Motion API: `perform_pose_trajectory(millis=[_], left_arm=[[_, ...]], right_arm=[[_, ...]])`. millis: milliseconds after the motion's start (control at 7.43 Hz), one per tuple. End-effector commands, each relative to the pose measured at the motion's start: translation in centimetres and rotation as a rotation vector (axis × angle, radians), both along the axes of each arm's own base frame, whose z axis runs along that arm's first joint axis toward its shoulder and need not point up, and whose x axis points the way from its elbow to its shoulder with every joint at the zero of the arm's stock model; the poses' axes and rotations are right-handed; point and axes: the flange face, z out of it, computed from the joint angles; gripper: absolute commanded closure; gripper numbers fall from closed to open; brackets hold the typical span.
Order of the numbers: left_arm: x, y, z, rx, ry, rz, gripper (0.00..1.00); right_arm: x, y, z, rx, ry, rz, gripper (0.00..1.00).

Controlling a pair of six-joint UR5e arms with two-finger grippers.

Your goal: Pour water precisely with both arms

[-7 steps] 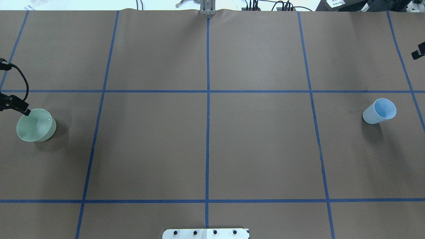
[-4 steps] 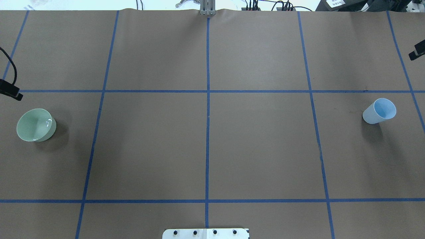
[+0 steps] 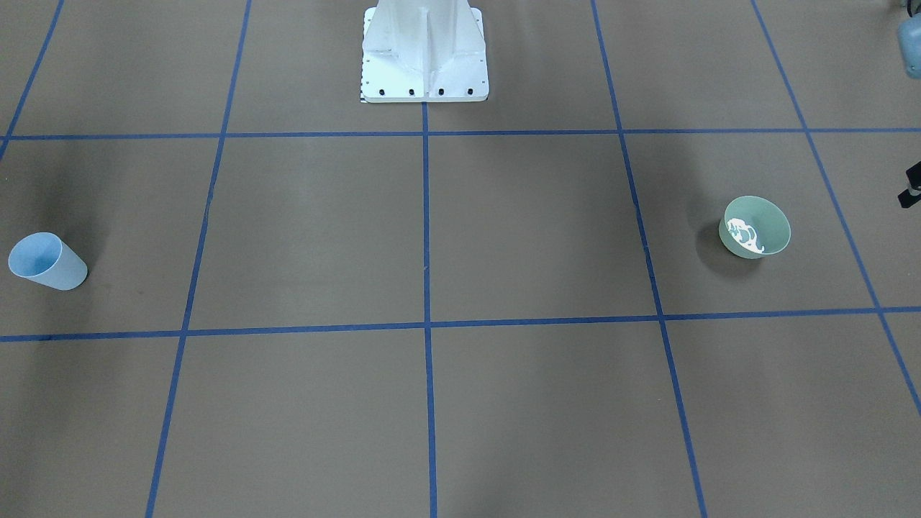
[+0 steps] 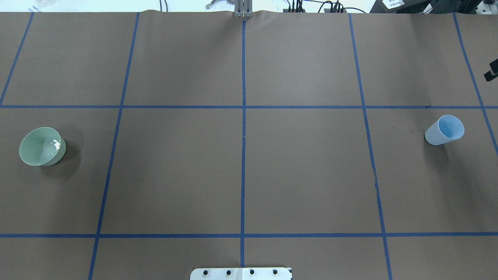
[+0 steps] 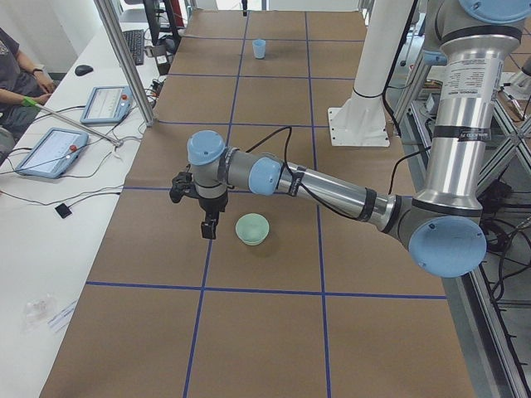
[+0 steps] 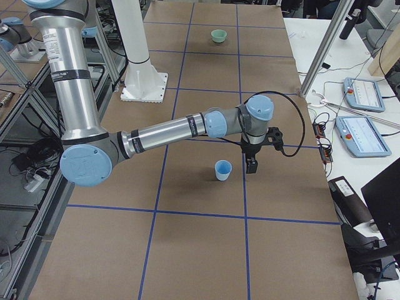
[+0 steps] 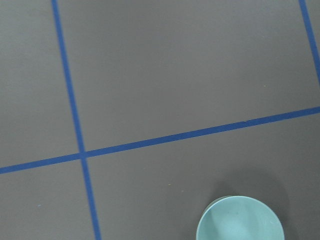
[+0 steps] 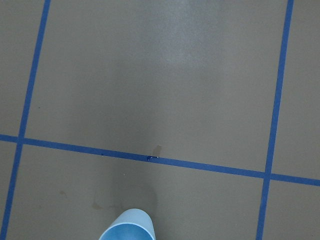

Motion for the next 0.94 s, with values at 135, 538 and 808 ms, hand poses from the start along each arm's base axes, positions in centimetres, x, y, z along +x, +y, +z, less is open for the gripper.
perform_pose_trajectory(millis=[135, 538, 808], left_arm=[[-2.6, 0.9, 4.0, -0.083, 0.03, -0.034, 0.0], [-2.5, 1.0, 4.3, -0.094, 0.028, -0.036, 0.0], [-2.4, 0.9, 4.2, -0.094, 0.028, -0.037, 0.0]], right_arm=[[1.5, 0.4, 0.6, -0.026, -0.027, 0.018, 0.01], [2.3, 1.0, 1.7, -0.043, -0.023, 0.031, 0.01], [2.4, 1.3, 2.1, -0.05, -0.019, 0.034, 0.01]])
